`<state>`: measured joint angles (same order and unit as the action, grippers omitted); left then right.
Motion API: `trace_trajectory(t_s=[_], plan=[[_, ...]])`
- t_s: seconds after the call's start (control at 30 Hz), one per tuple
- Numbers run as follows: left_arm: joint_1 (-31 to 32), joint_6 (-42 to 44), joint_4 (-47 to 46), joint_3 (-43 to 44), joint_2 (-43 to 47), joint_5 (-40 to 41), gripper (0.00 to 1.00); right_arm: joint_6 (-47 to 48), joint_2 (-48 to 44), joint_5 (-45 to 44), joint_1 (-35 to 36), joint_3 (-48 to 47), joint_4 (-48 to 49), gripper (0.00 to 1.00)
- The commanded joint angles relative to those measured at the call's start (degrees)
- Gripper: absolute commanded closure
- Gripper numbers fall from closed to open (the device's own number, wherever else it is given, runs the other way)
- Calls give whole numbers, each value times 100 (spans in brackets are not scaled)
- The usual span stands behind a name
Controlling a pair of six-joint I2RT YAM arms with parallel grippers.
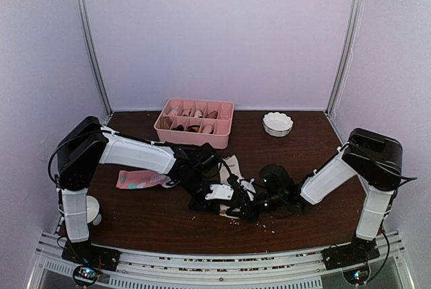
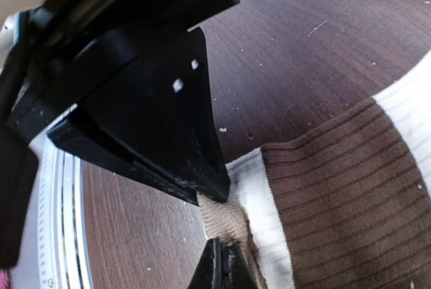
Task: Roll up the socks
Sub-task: Roll the sock at the center of the board.
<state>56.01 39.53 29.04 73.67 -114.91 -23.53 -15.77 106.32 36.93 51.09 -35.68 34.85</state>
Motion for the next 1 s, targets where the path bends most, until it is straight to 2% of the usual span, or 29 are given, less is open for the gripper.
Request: trace_trajectory(t_s=[0.0, 0.13, 0.33, 0.5, 0.53, 0.6, 0.63, 0.67, 0.77, 0.83, 0.87, 0.9, 0.93, 0.97], plan=[[-108, -243, 777, 409, -378, -714, 100, 55, -345, -597, 31, 637, 157, 96], [-297, -377, 1531, 713, -731, -1252, 100, 286, -877, -1025, 140, 1061, 718, 90], [-316, -444, 2155, 826, -839, -1125, 100, 855, -1483, -1887, 310, 1346, 636, 81], [-314, -428, 2699, 950, -876, -1308, 100, 1315, -2352, -3115, 463, 1692, 407, 80], [-314, -424, 2828, 1007, -916, -1336, 100, 1422, -2555, -3426, 505, 1718, 265, 77], [-313, -413, 3065, 1130, -995, -1355, 100, 1582, -2948, -4002, 569, 1782, 47, 62], [-318, -407, 3147, 1178, -1028, -1364, 100, 1638, -3128, -4198, 576, 1844, -5, 24], [-319, -414, 3188, 1206, -1054, -1367, 100, 1655, -3329, -4423, 575, 1898, -18, 3], [-331, -482, 3249, 1311, -1151, -1435, 100, 1189, -3808, -5830, 568, 2234, 361, 0], [-365, -540, 3319, 1403, -1254, -1509, 100, 808, -4260, -6131, 508, 2684, 861, 0], [-394, -557, 3386, 1468, -1358, -1559, 100, 517, -4460, -6205, 437, 3054, 1553, 0], [-436, -564, 3462, 1525, -1446, -1623, 100, 154, -4605, -6520, 394, 3300, 1758, 0], [-486, -575, 3531, 1577, -1533, -1693, 100, -218, -4755, -6874, 373, 3338, 1544, 0], [-548, -592, 3588, 1611, -1635, -1750, 100, -100, -4848, -6732, 366, 3219, 1121, 0]])
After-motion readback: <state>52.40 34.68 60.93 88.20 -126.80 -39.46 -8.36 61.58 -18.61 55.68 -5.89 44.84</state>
